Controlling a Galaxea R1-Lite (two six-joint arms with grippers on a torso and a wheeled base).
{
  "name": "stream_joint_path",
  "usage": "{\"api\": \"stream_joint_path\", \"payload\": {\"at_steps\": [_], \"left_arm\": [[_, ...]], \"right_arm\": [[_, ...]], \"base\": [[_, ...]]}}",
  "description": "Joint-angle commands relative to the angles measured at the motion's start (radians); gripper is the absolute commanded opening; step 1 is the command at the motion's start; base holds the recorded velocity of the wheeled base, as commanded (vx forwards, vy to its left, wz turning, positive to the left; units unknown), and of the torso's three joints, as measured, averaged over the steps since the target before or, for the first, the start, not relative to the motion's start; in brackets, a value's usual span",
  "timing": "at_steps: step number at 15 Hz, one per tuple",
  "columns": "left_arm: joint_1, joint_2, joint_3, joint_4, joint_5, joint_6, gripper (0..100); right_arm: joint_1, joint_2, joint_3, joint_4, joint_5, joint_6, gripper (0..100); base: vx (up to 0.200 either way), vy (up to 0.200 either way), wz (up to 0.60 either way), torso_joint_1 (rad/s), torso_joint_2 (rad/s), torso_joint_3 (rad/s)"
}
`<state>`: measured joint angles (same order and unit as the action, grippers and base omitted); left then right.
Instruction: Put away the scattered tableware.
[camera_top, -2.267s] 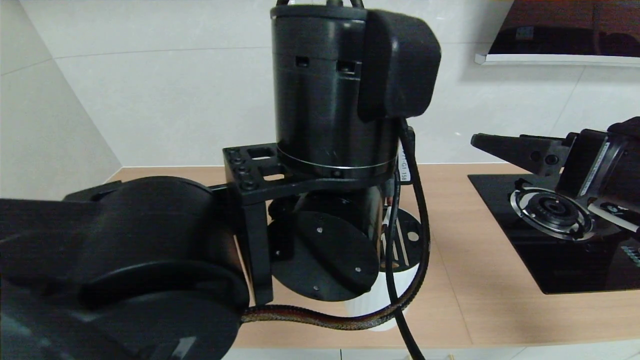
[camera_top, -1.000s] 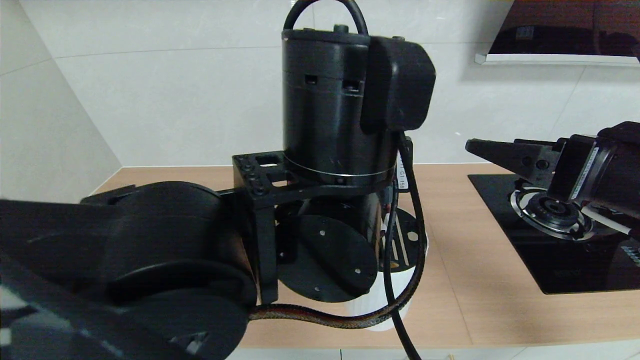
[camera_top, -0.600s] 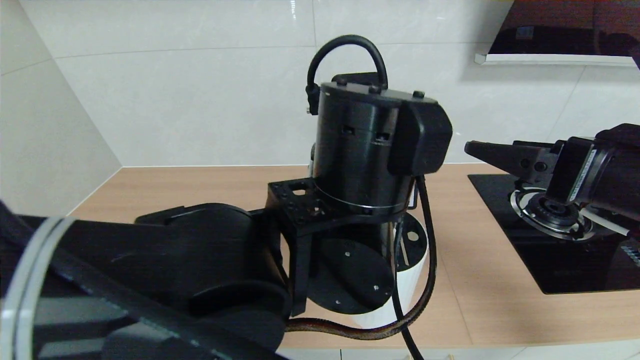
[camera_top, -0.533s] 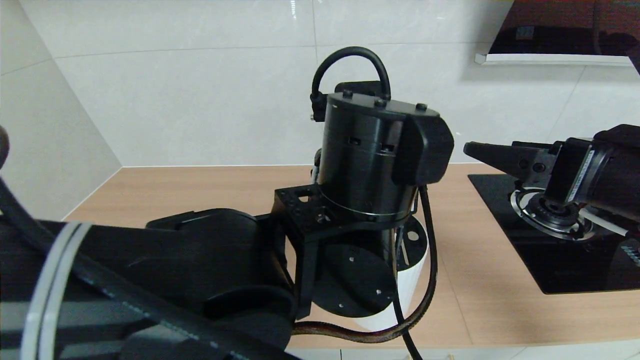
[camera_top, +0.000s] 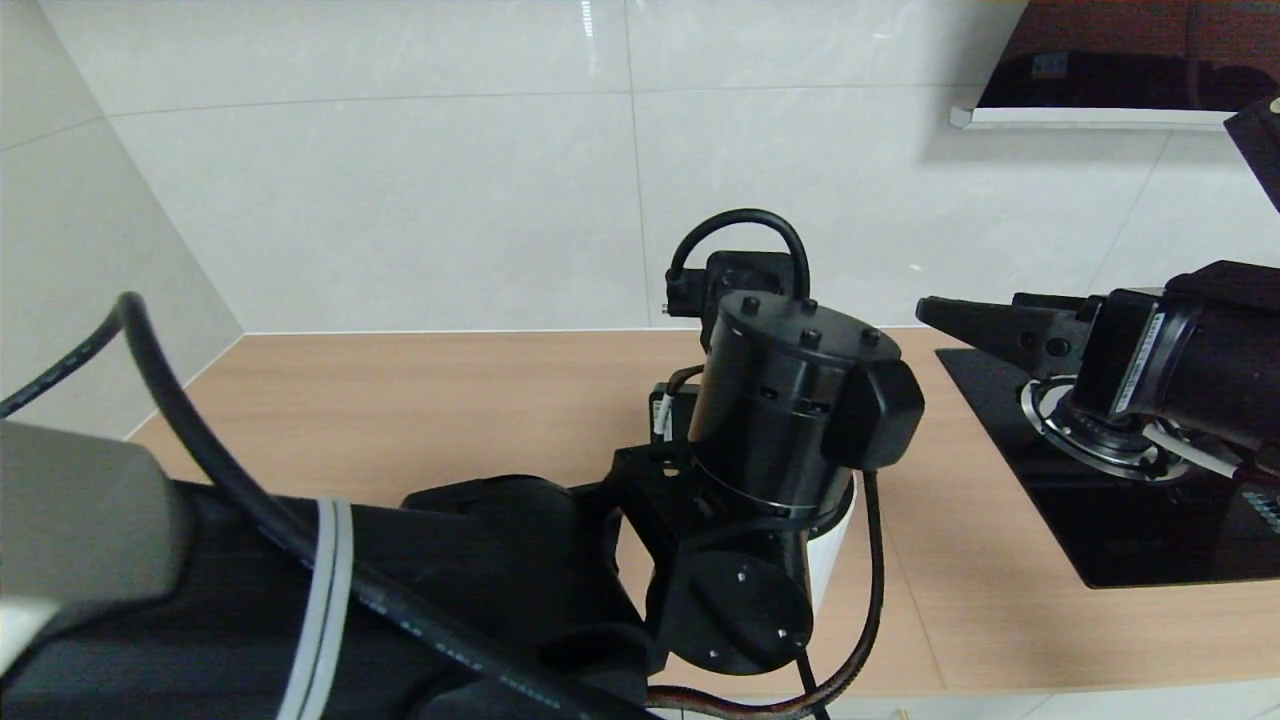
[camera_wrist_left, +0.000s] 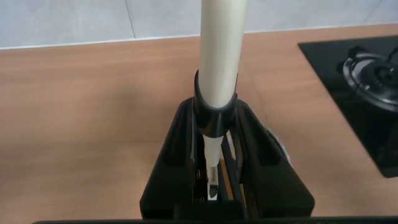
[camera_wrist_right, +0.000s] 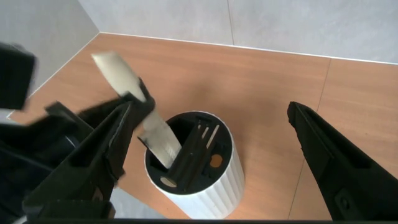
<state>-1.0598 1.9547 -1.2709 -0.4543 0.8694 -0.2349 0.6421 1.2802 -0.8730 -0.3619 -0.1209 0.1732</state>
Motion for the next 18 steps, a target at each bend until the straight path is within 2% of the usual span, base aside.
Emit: {"api": "stream_joint_path", "payload": {"at_steps": [1, 4, 12, 13, 18], "left_arm": [[0.0, 0.024, 0.028, -0.018, 0.0, -0.003, 0], [0.0, 0.041, 0.045, -0.03, 0.0, -0.014, 0], [0.0, 0.053, 0.044, -0.034, 0.0, -0.014, 0], [0.0, 0.053, 0.044, -0.034, 0.0, -0.014, 100], [0.001, 0.046, 0.042, -0.034, 0.0, -0.014, 100]], "right_arm": [[0.001, 0.002, -0.001, 0.0, 0.0, 0.0, 100], [0.001, 0.004, 0.0, 0.0, 0.0, 0.0, 100], [0.002, 0.005, 0.0, 0.0, 0.001, 0.0, 100], [0.002, 0.004, 0.0, 0.0, 0.001, 0.0, 100], [0.002, 0.004, 0.0, 0.0, 0.001, 0.0, 100]], "base": [[0.0, 0.0, 0.0, 0.0, 0.0, 0.0], [0.0, 0.0, 0.0, 0.0, 0.0, 0.0], [0.0, 0.0, 0.0, 0.0, 0.0, 0.0], [0.0, 0.0, 0.0, 0.0, 0.0, 0.0], [0.0, 0.0, 0.0, 0.0, 0.0, 0.0]]}}
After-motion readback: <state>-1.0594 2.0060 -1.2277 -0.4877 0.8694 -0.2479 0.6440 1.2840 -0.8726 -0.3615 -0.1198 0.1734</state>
